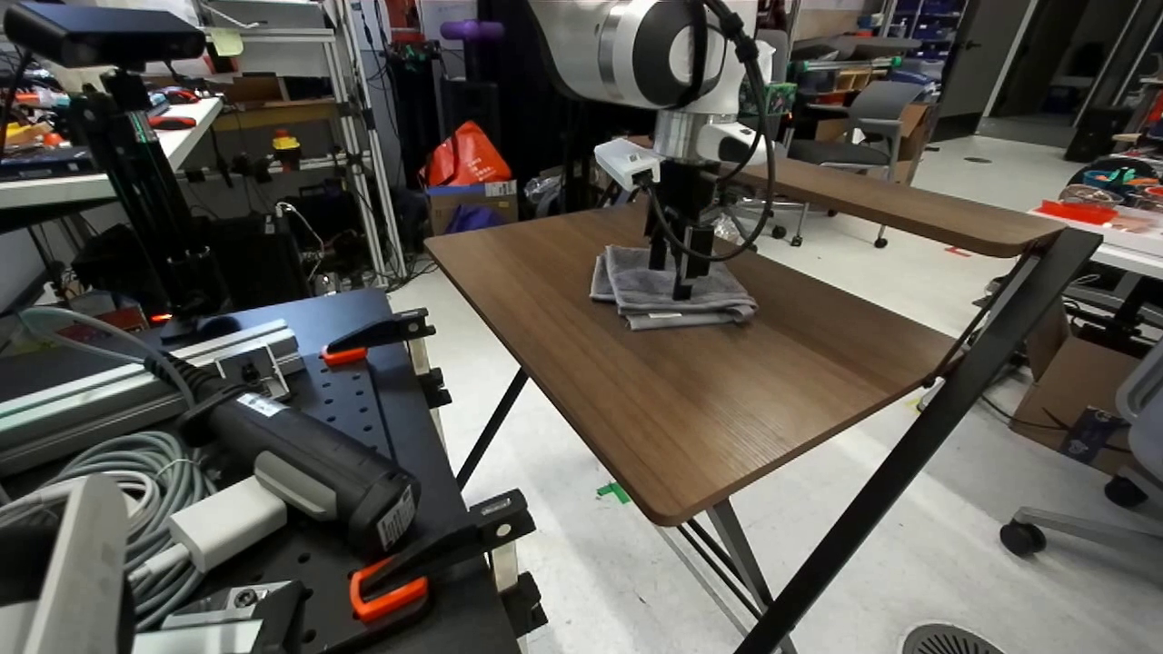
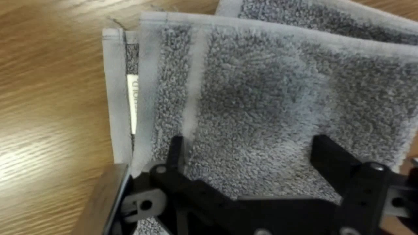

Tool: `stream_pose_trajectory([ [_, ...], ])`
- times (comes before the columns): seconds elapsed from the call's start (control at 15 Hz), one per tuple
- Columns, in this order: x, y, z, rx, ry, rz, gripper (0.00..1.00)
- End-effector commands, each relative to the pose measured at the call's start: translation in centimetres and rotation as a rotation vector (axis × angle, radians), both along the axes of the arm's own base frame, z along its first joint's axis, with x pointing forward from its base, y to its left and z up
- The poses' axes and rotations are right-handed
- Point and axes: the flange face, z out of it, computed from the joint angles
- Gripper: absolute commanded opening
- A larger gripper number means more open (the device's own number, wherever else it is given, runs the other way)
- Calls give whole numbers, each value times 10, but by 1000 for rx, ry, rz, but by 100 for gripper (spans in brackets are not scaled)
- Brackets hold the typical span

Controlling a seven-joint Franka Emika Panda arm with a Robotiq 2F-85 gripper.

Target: Move the towel to the left

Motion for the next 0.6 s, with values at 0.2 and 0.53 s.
stream_pose_trajectory([
  [0.2,15,80,7,65,-30,155,100],
  [0.53,15,101,10,58,-14,203,100],
])
